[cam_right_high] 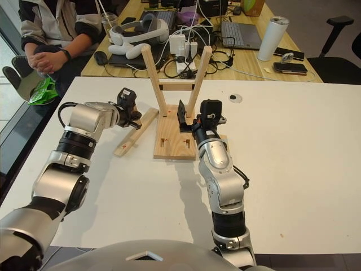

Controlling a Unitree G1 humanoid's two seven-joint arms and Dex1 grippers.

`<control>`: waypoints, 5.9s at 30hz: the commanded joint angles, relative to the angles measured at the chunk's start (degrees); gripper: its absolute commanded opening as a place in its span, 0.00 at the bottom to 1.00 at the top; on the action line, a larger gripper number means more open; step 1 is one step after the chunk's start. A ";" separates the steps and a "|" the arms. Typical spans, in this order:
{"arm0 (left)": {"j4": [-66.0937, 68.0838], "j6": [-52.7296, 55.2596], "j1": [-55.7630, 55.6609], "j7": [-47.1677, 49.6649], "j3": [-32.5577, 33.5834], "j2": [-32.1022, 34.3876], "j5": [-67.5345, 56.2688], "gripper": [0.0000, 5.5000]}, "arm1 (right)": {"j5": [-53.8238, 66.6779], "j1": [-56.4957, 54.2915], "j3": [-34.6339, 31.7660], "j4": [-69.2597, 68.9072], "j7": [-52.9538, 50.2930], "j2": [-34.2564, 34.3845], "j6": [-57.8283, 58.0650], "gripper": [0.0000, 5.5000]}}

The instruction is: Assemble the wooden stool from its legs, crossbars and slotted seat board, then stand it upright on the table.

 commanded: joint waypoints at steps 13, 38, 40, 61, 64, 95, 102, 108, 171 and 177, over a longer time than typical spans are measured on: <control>11.26 2.07 5.36 -10.26 -4.91 5.33 2.85 0.14 | -0.12 -0.91 0.35 0.55 -0.33 1.57 0.33 0.83; -20.17 10.02 10.33 2.66 13.91 2.18 -6.95 0.46 | -0.20 1.15 0.65 -1.05 -1.27 1.42 1.06 0.83; -21.75 9.76 10.70 2.63 13.92 2.68 -7.16 0.46 | -0.15 1.24 0.67 -1.12 -1.31 1.39 1.06 0.83; -36.21 -18.17 13.13 14.46 27.95 -6.40 -11.82 0.46 | 0.97 5.14 2.60 -3.04 -0.61 3.46 -12.73 0.83; -37.65 -26.33 16.84 17.27 26.01 -10.03 -9.87 0.46 | 1.04 6.55 4.21 -2.90 0.05 2.37 -15.11 0.83; -12.00 -27.13 8.59 28.26 18.53 -12.40 -0.46 0.46 | 1.23 5.88 4.25 -2.67 0.19 1.09 -11.10 0.83; -26.51 -25.65 5.06 27.86 21.05 -10.13 -2.40 0.46 | 1.20 5.95 4.12 -2.79 0.07 1.18 -11.03 0.83; -53.81 -12.59 13.90 7.42 19.33 -2.08 -20.18 0.46 | 1.13 6.63 3.90 -3.44 -0.11 1.10 -10.89 0.83; -23.37 3.08 20.86 -5.94 9.20 14.66 -5.58 0.57 | 1.20 7.46 2.51 -4.86 -0.42 1.41 -5.64 0.83; -22.18 2.21 21.82 -6.77 7.94 14.81 -4.97 0.57 | 1.18 7.36 2.78 -4.62 -0.50 1.46 -5.69 0.83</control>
